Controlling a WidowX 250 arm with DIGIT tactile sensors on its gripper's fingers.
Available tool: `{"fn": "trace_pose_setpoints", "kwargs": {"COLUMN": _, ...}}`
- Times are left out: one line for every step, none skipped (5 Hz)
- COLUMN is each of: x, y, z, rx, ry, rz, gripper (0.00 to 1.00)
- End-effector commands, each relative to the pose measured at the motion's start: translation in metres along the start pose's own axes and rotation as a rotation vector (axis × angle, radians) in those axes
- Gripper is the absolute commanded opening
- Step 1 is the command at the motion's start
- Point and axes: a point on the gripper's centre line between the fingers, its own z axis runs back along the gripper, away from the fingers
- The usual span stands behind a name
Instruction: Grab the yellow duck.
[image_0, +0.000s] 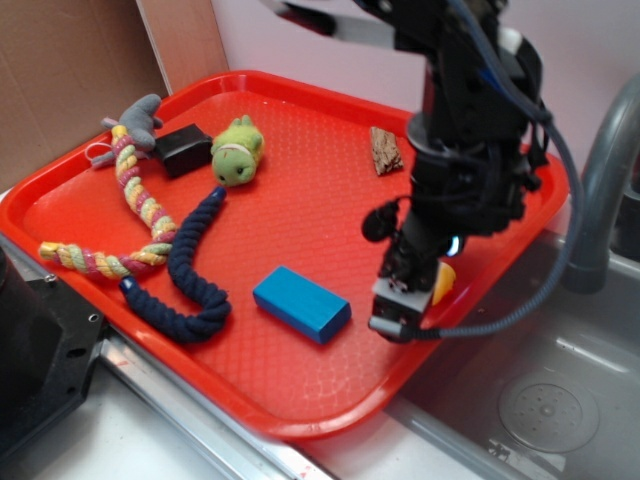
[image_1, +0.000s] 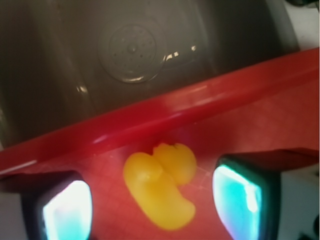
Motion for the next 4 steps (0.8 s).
{"fn": "trace_pose_setpoints", "kwargs": {"x": -0.013, "y": -0.006, "z": 0.018, "rx": 0.027, "ry": -0.040, "rz": 0.046, "gripper": 0.00}}
{"fn": "trace_pose_setpoints", "kwargs": {"x": -0.020, "y": -0.007, "z": 0.027, "rx": 0.034, "ry": -0.019, "rz": 0.079, "gripper": 0.00}}
{"fn": "trace_pose_setpoints", "kwargs": {"x": -0.039, "y": -0.009, "z": 0.065, "rx": 0.063, "ry": -0.016, "rz": 0.216, "gripper": 0.00}}
{"fn": "trace_pose_setpoints", "kwargs": {"x": -0.073, "y": -0.018, "z": 0.107, "rx": 0.049, "ry": -0.062, "rz": 0.468, "gripper": 0.00}}
